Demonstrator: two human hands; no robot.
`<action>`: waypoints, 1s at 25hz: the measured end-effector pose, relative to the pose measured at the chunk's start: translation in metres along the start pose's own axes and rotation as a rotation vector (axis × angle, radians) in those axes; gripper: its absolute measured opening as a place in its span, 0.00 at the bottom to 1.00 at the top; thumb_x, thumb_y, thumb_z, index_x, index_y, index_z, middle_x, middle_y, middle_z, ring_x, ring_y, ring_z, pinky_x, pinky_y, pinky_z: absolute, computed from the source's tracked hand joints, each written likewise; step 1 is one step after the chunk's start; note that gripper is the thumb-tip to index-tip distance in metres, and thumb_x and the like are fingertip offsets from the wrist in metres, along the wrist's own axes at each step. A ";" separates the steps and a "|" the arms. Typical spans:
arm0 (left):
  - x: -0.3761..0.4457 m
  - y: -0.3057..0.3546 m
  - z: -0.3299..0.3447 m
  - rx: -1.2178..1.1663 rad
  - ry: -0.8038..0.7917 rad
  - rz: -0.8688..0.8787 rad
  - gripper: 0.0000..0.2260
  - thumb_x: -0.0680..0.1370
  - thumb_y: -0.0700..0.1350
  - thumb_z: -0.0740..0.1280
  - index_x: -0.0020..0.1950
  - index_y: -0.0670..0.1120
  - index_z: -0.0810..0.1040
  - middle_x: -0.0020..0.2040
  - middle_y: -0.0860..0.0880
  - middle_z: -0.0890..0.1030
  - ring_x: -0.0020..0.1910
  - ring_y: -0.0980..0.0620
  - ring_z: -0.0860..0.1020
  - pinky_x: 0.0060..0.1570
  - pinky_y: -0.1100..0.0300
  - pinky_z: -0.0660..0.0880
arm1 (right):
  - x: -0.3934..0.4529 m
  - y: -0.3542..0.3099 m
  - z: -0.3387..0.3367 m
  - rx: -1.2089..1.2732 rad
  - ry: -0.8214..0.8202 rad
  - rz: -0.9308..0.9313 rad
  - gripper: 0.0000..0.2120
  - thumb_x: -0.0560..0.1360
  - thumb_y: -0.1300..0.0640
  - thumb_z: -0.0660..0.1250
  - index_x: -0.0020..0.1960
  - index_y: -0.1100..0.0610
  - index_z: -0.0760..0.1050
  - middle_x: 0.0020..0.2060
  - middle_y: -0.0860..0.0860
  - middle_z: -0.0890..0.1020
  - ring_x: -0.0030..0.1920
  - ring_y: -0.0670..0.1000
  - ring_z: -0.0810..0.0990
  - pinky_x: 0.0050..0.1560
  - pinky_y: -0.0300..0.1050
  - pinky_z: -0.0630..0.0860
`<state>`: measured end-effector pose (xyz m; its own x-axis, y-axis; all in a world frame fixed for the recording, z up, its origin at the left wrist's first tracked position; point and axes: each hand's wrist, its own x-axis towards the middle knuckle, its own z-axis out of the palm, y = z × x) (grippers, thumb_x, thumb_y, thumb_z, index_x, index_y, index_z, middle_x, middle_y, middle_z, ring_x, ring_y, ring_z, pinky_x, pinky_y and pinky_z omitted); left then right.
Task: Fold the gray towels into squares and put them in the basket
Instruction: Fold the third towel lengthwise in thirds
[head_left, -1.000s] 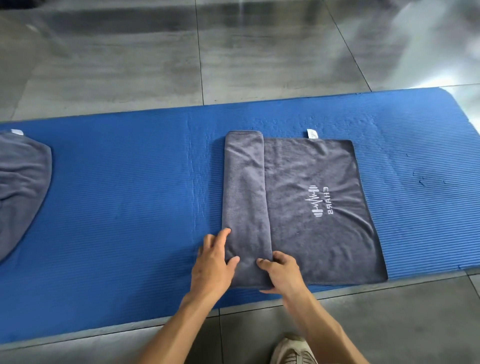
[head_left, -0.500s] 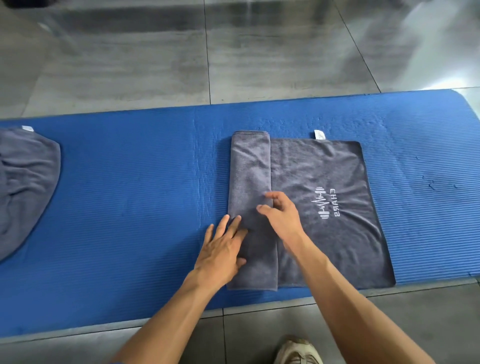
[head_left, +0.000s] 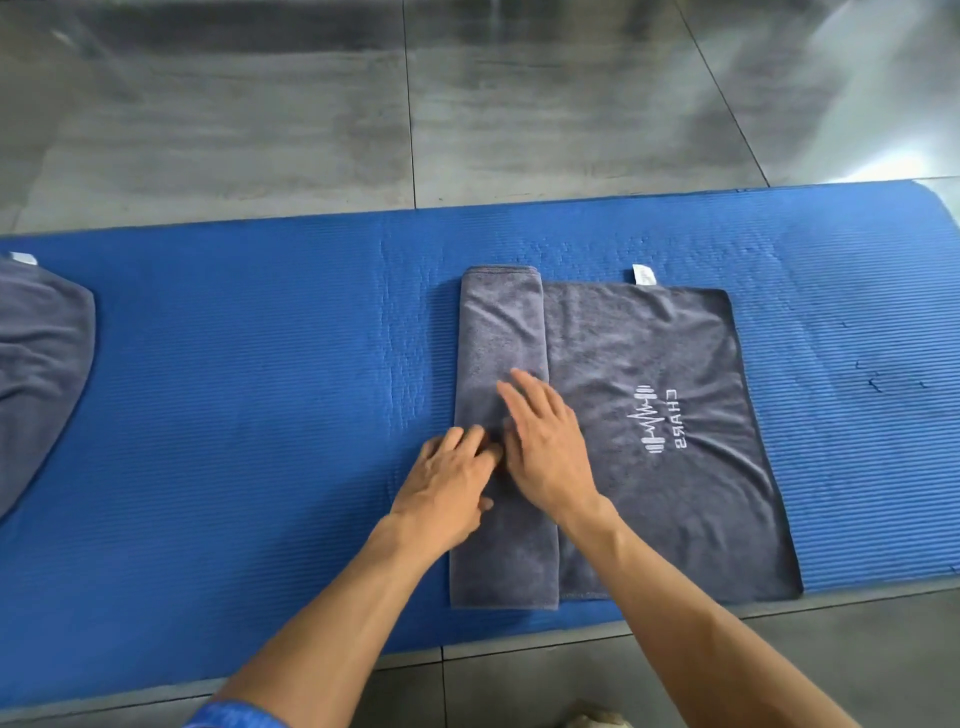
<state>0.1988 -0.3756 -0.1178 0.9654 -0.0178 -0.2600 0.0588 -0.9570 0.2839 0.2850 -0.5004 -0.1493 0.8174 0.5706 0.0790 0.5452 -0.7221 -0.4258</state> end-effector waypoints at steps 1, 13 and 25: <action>0.004 -0.001 0.001 0.037 -0.028 0.002 0.26 0.77 0.49 0.69 0.73 0.50 0.65 0.76 0.50 0.58 0.77 0.47 0.54 0.75 0.50 0.52 | 0.000 0.002 0.004 -0.059 -0.067 -0.048 0.23 0.79 0.55 0.53 0.72 0.57 0.69 0.73 0.55 0.69 0.73 0.59 0.67 0.69 0.56 0.67; 0.028 -0.014 -0.007 0.015 -0.280 0.020 0.46 0.75 0.54 0.71 0.80 0.54 0.40 0.79 0.53 0.36 0.78 0.50 0.35 0.77 0.44 0.43 | 0.113 0.017 0.016 -0.238 -0.286 -0.021 0.29 0.81 0.40 0.42 0.80 0.48 0.52 0.80 0.50 0.51 0.80 0.57 0.47 0.78 0.57 0.45; 0.032 -0.020 -0.001 -0.011 -0.353 0.030 0.45 0.76 0.55 0.69 0.78 0.58 0.35 0.76 0.57 0.28 0.76 0.53 0.30 0.77 0.45 0.43 | 0.141 0.013 0.003 -0.127 -0.244 0.157 0.30 0.82 0.42 0.52 0.81 0.48 0.49 0.81 0.52 0.47 0.79 0.59 0.40 0.78 0.60 0.42</action>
<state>0.2290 -0.3567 -0.1311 0.8194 -0.1471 -0.5541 0.0361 -0.9514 0.3059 0.4068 -0.4278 -0.1463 0.8330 0.5142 -0.2042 0.4474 -0.8432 -0.2981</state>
